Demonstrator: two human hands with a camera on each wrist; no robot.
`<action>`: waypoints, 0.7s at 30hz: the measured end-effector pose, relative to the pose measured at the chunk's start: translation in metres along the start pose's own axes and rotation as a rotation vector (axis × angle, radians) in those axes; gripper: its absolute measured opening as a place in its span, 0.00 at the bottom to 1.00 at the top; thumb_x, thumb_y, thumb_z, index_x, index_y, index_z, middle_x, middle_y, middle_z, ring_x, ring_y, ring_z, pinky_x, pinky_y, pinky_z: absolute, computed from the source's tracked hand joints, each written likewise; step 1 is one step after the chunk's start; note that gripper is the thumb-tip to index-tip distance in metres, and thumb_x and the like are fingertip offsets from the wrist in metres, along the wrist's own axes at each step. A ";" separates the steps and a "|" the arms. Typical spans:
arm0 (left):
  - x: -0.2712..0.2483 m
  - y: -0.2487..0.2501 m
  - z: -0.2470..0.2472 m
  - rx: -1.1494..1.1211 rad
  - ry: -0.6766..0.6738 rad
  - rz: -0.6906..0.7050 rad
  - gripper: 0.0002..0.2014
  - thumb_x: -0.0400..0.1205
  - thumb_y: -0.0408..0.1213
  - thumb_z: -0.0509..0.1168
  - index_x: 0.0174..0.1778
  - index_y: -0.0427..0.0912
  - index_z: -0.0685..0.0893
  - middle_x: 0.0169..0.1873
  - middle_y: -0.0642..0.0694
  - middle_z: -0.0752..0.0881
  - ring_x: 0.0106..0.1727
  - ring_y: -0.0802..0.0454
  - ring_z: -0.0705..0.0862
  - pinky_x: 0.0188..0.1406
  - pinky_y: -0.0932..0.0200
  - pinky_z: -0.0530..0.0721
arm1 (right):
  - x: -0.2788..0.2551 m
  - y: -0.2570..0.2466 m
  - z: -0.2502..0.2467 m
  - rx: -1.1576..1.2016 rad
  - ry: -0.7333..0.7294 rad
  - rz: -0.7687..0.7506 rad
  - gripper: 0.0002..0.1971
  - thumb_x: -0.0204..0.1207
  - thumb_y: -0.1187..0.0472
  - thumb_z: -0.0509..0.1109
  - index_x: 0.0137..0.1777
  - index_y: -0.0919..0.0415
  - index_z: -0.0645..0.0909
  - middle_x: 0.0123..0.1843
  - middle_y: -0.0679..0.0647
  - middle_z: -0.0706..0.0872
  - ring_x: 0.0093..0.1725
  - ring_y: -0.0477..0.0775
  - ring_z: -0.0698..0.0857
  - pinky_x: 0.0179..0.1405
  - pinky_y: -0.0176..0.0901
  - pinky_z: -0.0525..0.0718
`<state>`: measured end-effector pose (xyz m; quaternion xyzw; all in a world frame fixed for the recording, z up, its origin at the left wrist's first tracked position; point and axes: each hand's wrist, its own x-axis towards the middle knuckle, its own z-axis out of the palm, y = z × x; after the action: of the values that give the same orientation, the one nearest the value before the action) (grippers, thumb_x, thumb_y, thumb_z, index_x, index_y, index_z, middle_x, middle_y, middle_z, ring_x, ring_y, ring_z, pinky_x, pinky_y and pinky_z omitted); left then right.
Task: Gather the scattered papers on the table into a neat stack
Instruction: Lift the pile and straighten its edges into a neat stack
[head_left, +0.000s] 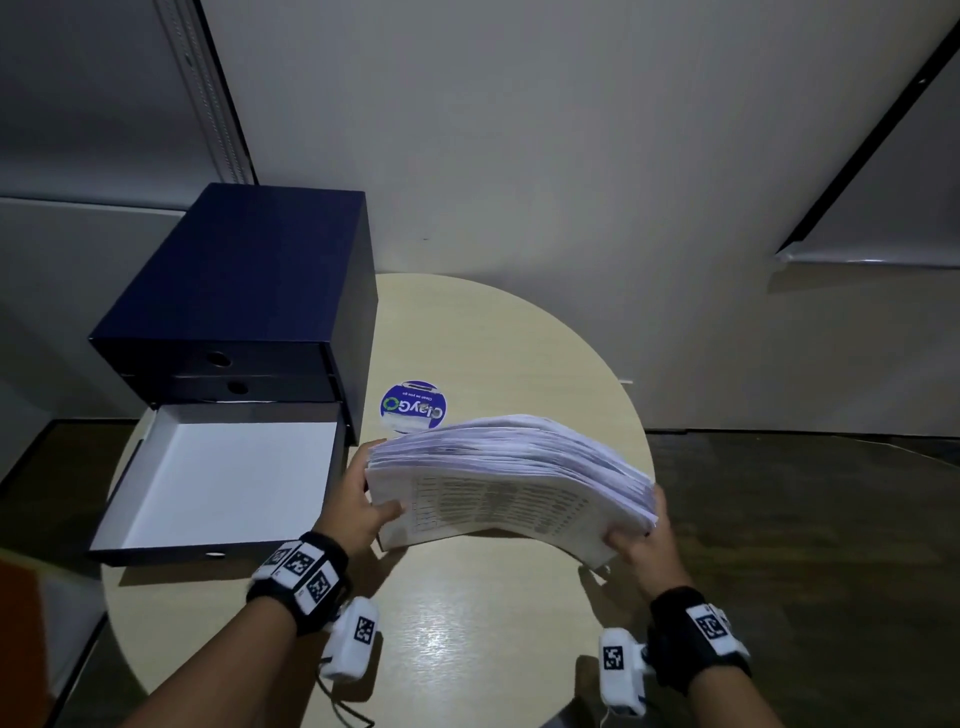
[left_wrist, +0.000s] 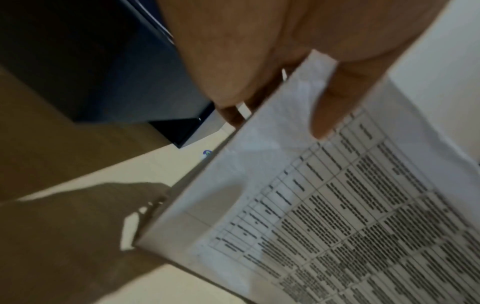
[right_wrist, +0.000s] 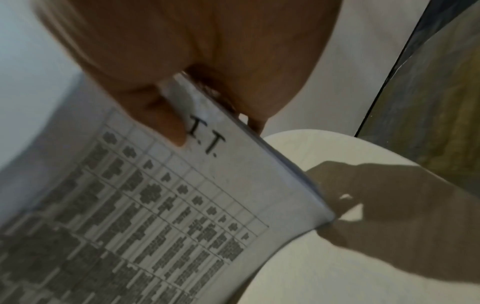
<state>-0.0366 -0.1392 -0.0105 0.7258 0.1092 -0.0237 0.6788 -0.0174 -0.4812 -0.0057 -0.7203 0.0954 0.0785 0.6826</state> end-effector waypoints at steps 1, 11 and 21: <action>0.004 0.000 0.005 -0.019 0.054 -0.024 0.33 0.73 0.14 0.68 0.59 0.60 0.79 0.53 0.50 0.87 0.60 0.51 0.84 0.53 0.52 0.87 | 0.002 0.001 0.004 -0.025 0.046 0.030 0.31 0.75 0.80 0.70 0.72 0.54 0.70 0.53 0.54 0.84 0.57 0.60 0.85 0.33 0.34 0.85; -0.006 0.018 0.013 0.035 0.169 0.003 0.17 0.72 0.08 0.57 0.42 0.34 0.80 0.37 0.42 0.83 0.40 0.48 0.82 0.33 0.67 0.81 | -0.008 -0.003 0.013 -0.165 0.075 -0.081 0.21 0.73 0.88 0.62 0.44 0.58 0.80 0.39 0.56 0.84 0.42 0.49 0.85 0.32 0.23 0.80; -0.008 0.009 0.002 -0.055 0.143 0.012 0.17 0.71 0.18 0.69 0.51 0.39 0.78 0.47 0.41 0.82 0.48 0.45 0.83 0.27 0.64 0.84 | -0.013 0.004 0.019 -0.085 0.153 -0.108 0.20 0.74 0.80 0.72 0.57 0.55 0.79 0.50 0.52 0.87 0.50 0.47 0.88 0.39 0.28 0.85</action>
<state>-0.0425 -0.1428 -0.0003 0.7072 0.1538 0.0352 0.6892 -0.0308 -0.4624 -0.0078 -0.7565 0.1050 -0.0098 0.6454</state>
